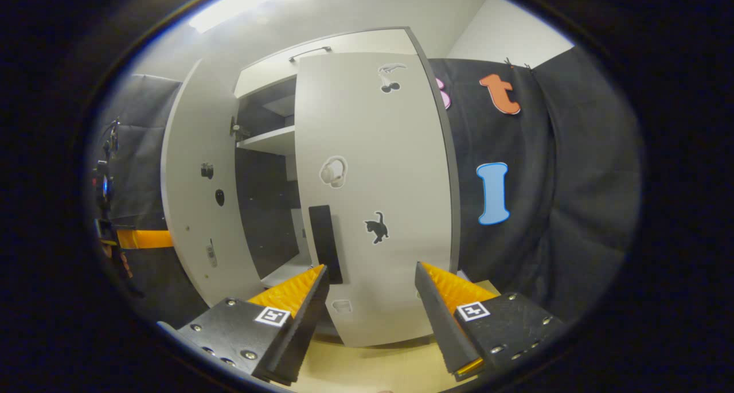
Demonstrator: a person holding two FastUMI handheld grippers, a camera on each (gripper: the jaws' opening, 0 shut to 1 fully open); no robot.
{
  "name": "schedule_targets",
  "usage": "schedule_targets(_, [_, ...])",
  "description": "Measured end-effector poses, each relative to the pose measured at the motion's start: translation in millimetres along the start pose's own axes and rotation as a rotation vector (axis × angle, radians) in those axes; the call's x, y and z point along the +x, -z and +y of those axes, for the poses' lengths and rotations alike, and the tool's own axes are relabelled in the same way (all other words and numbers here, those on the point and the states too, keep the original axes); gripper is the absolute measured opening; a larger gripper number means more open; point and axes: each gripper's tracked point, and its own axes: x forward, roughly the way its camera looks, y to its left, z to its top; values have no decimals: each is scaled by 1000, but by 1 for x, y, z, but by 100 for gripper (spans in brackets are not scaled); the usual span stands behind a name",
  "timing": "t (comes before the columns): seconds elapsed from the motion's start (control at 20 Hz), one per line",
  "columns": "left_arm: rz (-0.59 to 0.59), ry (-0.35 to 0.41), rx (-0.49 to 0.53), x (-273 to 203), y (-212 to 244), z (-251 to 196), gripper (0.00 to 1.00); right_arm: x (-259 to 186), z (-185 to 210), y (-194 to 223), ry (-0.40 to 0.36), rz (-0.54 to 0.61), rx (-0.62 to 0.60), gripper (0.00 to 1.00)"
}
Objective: Grab one shoe with the right hand and put it into the shoe cabinet, grab the other shoe with the left hand and put it into the shoe cabinet; then close the right door with the right hand and the left door with the left hand.
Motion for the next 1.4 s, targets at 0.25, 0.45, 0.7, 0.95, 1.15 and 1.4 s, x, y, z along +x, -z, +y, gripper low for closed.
schedule_targets(0.25, [17,105,-33,21,7,-37,60,-4,-10,-1,22,-3,-3,90])
schedule_targets(0.45, [31,146,-25,37,15,-52,61,-7,-18,-3,35,-10,6,90])
schedule_targets(0.7, [32,169,-28,48,16,-63,61,-10,-27,-3,57,-12,12,91])
schedule_targets(0.95, [34,168,-10,52,20,-66,61,-12,-31,-6,68,-20,15,90])
schedule_targets(1.15, [34,173,-9,48,24,-70,61,-13,-30,-10,65,-29,18,83])
schedule_targets(1.4, [19,160,-1,45,21,-66,61,-13,-26,-14,55,-39,18,90])
